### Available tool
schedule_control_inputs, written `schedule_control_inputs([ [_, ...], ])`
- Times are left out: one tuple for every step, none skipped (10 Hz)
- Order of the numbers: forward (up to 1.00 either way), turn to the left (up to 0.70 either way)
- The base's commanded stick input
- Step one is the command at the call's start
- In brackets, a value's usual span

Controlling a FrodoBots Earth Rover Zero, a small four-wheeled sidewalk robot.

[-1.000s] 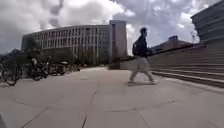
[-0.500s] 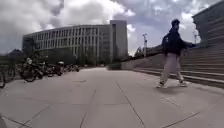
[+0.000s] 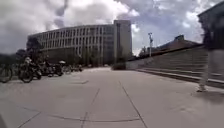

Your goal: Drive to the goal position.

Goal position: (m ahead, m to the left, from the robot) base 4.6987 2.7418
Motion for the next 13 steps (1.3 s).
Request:
schedule_control_inputs([
  [1.00, 0.00],
  [1.00, 0.00],
  [1.00, 0.00],
  [1.00, 0.00],
  [1.00, 0.00],
  [1.00, 0.00],
  [1.00, -0.06],
  [1.00, -0.14],
  [1.00, 0.00],
  [1.00, 0.00],
  [1.00, 0.00],
  [1.00, 0.00],
  [1.00, 0.00],
])
